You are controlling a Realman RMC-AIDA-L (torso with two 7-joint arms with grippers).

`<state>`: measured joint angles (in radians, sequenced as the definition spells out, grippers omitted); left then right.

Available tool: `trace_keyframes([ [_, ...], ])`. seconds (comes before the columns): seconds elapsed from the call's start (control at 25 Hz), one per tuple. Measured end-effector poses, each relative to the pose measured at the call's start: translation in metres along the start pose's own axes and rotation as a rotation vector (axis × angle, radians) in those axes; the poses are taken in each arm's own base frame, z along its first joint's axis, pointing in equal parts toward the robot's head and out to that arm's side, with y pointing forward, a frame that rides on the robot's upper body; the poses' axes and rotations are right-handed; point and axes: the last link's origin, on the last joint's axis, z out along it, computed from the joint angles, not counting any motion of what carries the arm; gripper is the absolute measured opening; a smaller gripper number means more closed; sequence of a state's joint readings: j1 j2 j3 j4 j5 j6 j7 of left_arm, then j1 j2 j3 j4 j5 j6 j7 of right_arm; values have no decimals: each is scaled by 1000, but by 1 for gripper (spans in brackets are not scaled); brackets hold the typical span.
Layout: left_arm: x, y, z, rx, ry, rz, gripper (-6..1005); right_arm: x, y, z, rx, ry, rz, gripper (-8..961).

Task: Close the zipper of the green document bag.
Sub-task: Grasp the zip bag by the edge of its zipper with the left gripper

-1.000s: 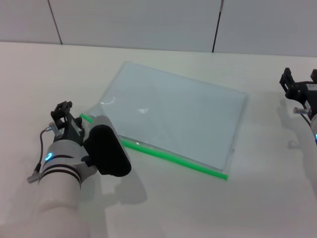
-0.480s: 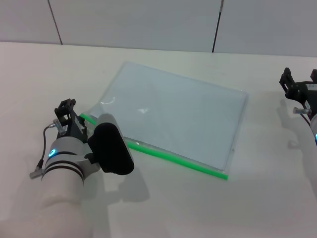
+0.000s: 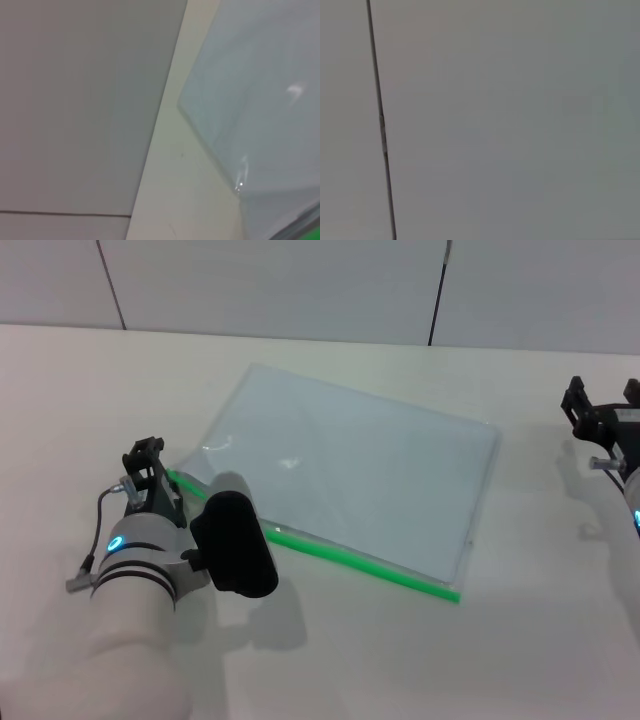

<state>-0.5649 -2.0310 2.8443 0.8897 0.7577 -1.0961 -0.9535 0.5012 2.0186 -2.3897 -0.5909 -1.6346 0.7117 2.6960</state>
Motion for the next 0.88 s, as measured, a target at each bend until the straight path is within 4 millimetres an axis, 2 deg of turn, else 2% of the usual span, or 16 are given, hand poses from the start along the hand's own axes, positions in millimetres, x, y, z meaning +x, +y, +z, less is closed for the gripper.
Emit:
trace_keyframes([
  [0.88, 4, -2, 8, -10, 20, 97, 476, 0, 3, 0, -14, -2, -15, 712],
])
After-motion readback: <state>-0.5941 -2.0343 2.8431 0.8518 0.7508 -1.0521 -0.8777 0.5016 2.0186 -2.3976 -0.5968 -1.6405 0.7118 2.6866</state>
